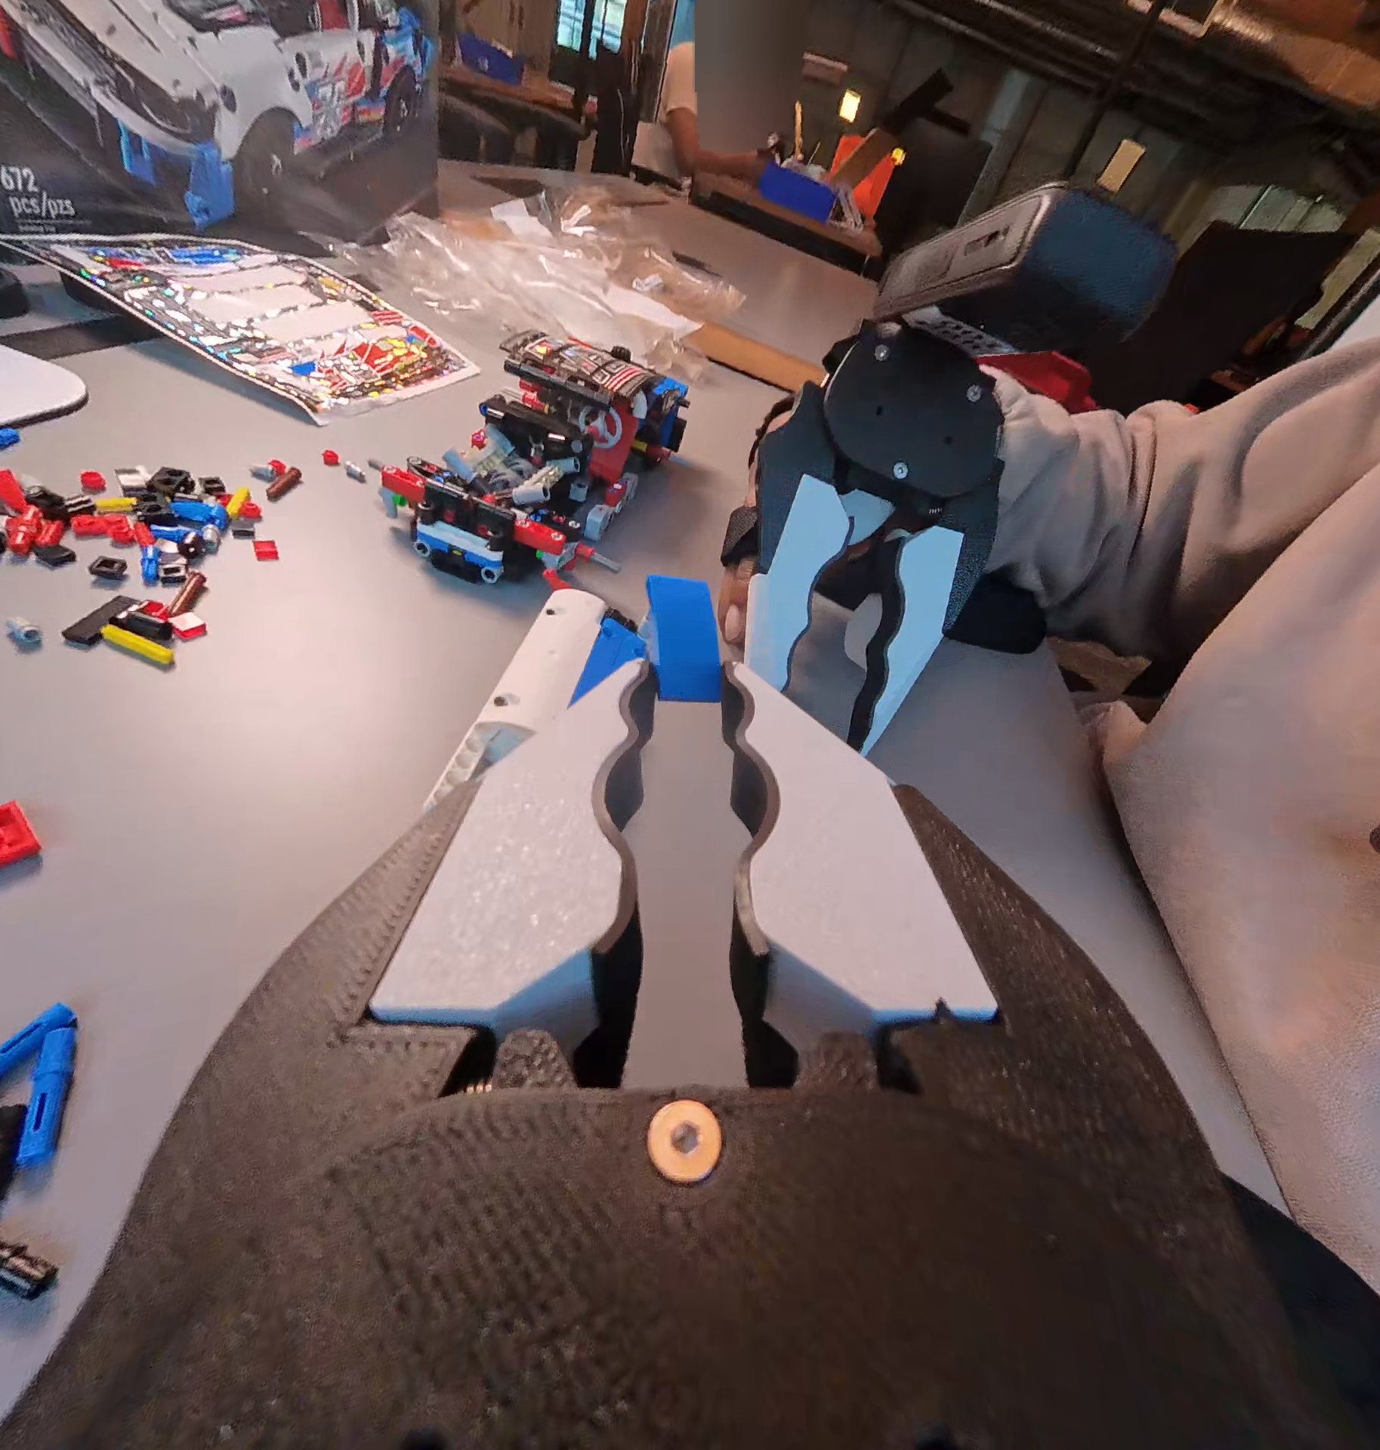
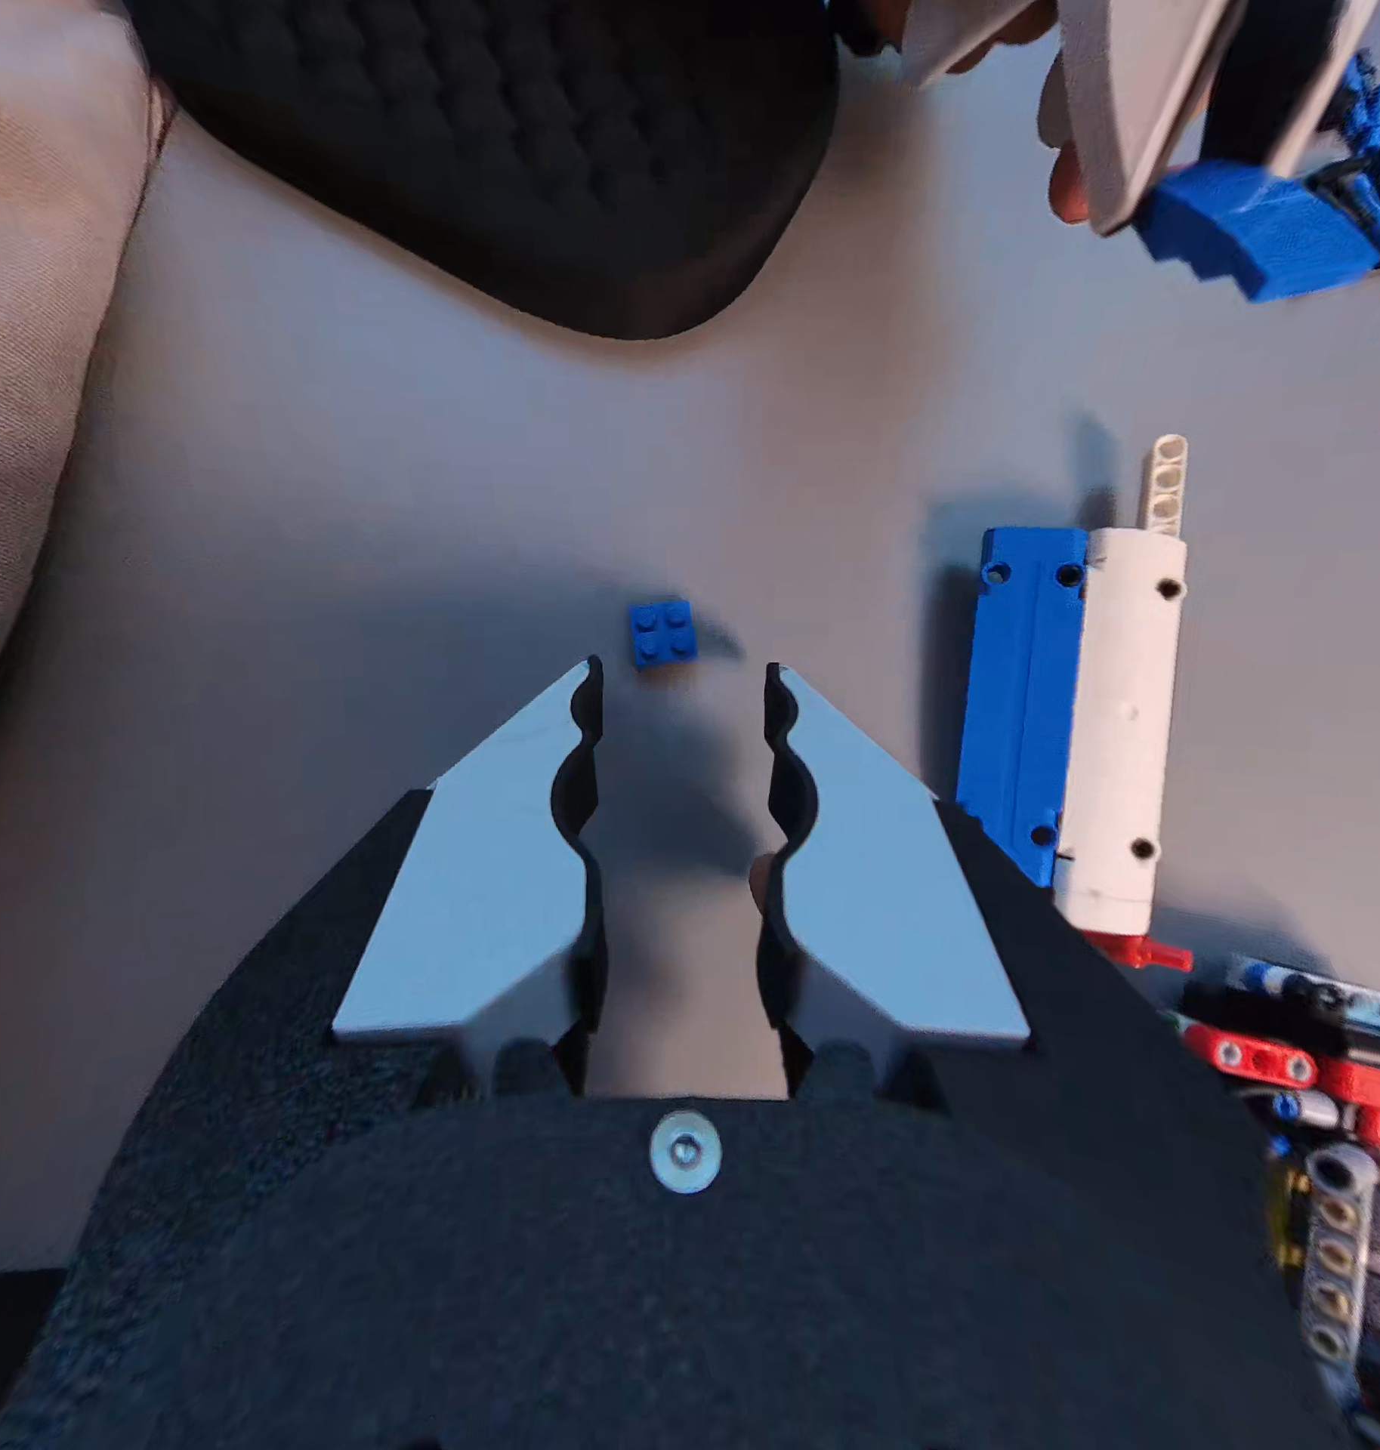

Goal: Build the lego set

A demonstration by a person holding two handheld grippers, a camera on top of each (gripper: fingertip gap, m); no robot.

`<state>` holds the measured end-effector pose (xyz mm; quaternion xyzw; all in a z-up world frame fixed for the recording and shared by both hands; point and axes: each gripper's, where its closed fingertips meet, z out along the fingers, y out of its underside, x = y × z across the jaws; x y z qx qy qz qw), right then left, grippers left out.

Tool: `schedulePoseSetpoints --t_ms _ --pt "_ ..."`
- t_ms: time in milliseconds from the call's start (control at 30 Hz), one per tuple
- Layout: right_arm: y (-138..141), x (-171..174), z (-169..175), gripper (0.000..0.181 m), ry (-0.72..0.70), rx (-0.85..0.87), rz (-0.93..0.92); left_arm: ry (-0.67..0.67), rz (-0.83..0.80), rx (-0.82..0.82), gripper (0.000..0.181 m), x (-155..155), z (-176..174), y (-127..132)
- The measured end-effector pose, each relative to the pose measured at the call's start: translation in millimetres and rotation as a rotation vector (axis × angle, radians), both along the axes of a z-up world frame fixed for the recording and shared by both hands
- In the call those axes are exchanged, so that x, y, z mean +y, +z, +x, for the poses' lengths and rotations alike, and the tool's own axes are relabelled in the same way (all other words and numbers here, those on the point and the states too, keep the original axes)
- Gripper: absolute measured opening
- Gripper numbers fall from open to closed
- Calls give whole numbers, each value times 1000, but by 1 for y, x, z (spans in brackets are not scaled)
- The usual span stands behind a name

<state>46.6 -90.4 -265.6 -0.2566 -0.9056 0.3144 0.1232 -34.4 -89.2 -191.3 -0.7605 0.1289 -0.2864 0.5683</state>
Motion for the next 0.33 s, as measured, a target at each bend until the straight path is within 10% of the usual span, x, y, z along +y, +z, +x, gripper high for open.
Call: schedulePoseSetpoints --t_ms 33,333 --pt "-2 -2 -2 39 12 -3 17 -4 -16 7 14 -1 1 -2" --pt "-5 -3 -5 14 -13 10 42 -97 -146 153 14 -3 21 -31"
